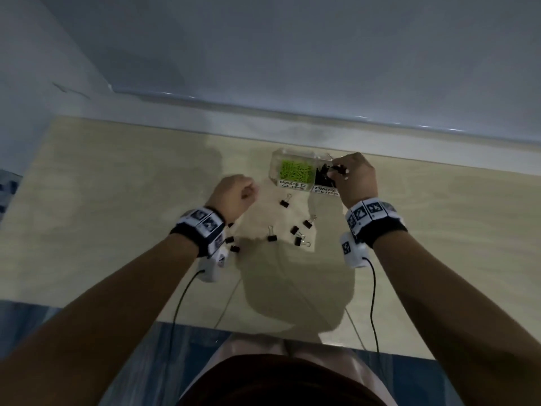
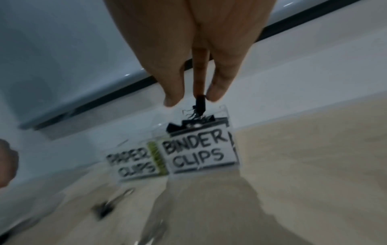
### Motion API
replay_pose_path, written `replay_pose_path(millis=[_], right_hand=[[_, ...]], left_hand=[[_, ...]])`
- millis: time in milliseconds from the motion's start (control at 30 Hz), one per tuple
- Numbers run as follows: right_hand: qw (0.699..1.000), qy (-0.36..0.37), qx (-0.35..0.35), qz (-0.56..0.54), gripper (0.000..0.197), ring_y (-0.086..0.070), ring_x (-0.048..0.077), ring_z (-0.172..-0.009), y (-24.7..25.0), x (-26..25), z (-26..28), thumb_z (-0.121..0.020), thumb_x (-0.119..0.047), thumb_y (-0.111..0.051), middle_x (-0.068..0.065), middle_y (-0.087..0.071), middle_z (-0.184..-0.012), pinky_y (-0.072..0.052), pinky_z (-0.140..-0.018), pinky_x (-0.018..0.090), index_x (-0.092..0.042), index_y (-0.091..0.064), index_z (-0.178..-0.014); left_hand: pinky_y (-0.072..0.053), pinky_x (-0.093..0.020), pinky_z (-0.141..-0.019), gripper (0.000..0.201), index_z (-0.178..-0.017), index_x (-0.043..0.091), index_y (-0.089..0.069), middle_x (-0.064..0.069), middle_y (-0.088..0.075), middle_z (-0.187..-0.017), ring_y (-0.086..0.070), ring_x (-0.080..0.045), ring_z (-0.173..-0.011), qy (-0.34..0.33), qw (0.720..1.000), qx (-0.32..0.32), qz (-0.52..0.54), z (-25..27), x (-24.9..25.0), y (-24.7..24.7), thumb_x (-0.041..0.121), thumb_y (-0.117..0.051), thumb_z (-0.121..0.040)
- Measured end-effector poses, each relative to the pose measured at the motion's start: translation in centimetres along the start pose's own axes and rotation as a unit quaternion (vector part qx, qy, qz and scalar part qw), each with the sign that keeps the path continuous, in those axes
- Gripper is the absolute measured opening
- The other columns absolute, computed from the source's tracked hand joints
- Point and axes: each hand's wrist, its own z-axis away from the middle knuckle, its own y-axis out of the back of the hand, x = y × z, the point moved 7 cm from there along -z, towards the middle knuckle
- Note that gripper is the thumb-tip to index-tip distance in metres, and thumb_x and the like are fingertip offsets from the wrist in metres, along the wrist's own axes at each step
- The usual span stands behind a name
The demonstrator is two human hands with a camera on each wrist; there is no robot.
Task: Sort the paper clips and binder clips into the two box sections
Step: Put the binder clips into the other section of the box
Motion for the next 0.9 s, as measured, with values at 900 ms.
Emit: replay_pose_path(millis=[900], right_hand=[[0.955, 0.194, -0.206, 0.084, 0.017, -0.059, 0.035, -0.085, -7.7, -2.1, 13.7, -0.079, -0.01, -0.067, 0.013, -0.061, -0.098, -0.055, -0.066, 0.041, -0.007, -0.066, -0.096]], left_hand=[[-0.046, -0.037, -0.091, 0.035, -0.114, 0.009, -0.061, -0.01, -0.058, -0.114, -0.053, -0.029, -0.104, 0.047, 0.998, 0.004, -0.044, 9.5, -5.5, -4.0, 0.009, -0.062, -0.079]])
